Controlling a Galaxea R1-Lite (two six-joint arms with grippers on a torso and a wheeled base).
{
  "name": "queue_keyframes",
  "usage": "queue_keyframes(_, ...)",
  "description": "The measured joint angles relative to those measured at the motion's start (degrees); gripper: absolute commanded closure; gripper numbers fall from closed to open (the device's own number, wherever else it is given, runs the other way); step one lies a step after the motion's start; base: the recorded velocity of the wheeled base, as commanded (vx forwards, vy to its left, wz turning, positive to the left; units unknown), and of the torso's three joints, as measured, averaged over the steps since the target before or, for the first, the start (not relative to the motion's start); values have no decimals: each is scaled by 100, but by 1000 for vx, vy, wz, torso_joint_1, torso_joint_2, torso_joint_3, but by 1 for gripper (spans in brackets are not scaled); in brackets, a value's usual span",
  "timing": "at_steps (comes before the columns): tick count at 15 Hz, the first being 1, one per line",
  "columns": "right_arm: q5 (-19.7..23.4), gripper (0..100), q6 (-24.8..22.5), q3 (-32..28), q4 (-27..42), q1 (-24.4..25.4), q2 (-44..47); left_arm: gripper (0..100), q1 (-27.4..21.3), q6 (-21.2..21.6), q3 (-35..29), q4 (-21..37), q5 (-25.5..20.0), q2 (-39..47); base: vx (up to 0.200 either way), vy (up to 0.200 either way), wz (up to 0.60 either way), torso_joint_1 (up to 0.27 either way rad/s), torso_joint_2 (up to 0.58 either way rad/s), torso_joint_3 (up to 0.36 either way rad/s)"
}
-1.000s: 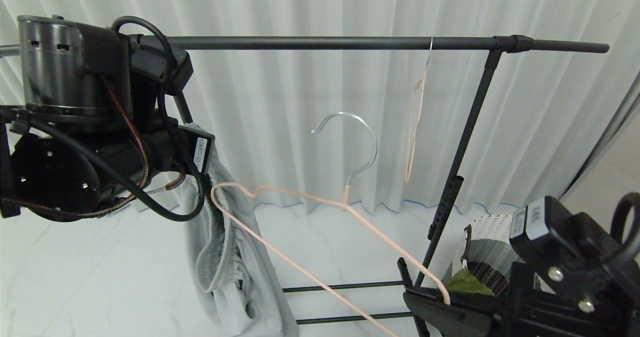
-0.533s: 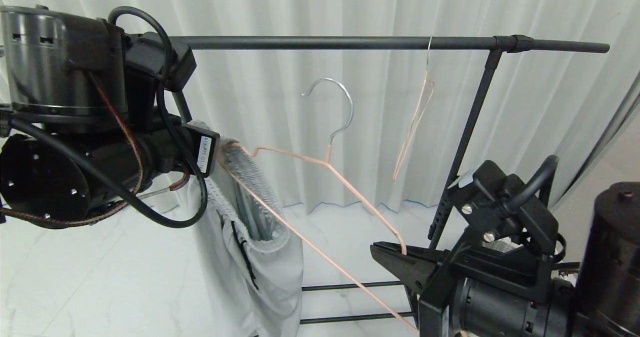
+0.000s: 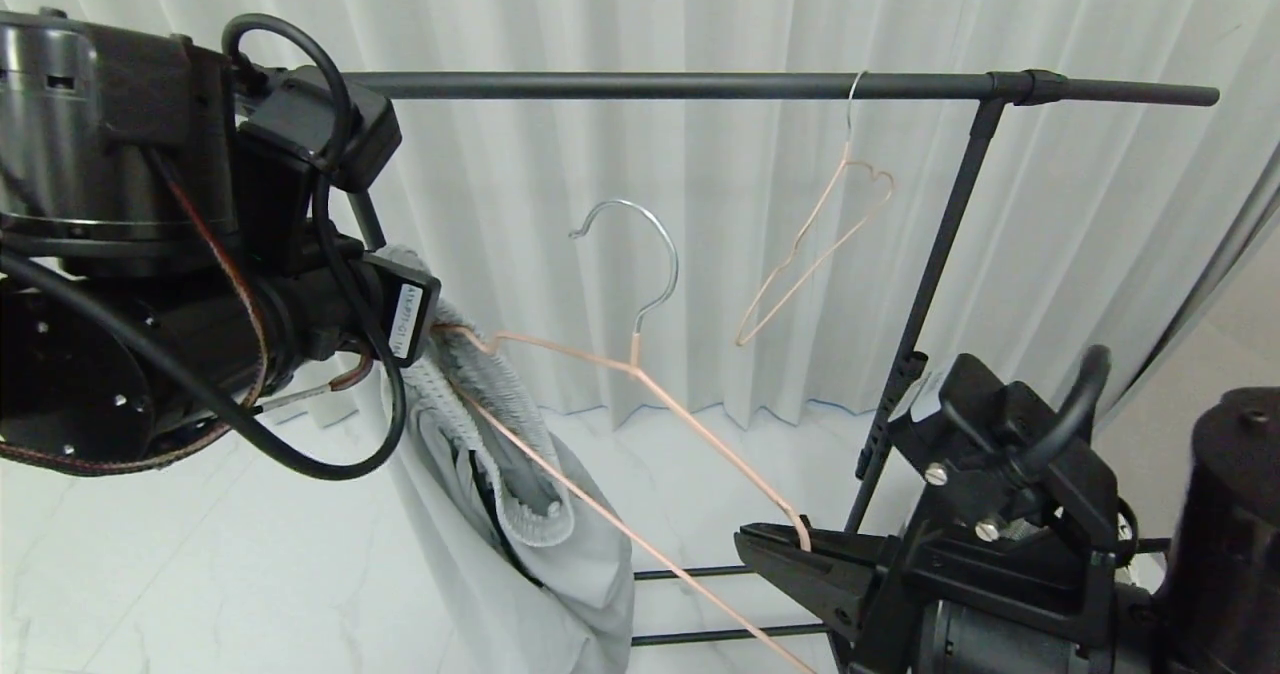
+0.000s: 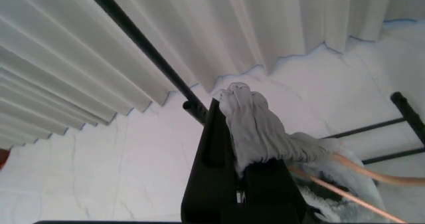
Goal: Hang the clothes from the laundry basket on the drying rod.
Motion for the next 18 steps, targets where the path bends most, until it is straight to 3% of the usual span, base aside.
queue_keyframes(4, 27, 100, 0, 63, 72, 91, -284, 100, -43, 295, 187, -2, -399, -166, 0, 0, 0, 0, 0, 0)
queue_keyframes(10, 128, 100, 4, 50, 93, 215, -199, 100, -642, 238, 240, -6, -443, -330, 0, 0, 0, 0, 0, 0)
queue_keyframes(15, 229, 100, 50, 49, 79, 184, 35, 100, -965, 238, 297, 0, -824, -573, 0, 0, 0, 0, 0, 0)
queue_keyframes(18, 218, 100, 61, 44, -274, 145, 262, 100, -1211, 40, 304, 0, -842, -675, 0, 0, 0, 0, 0, 0)
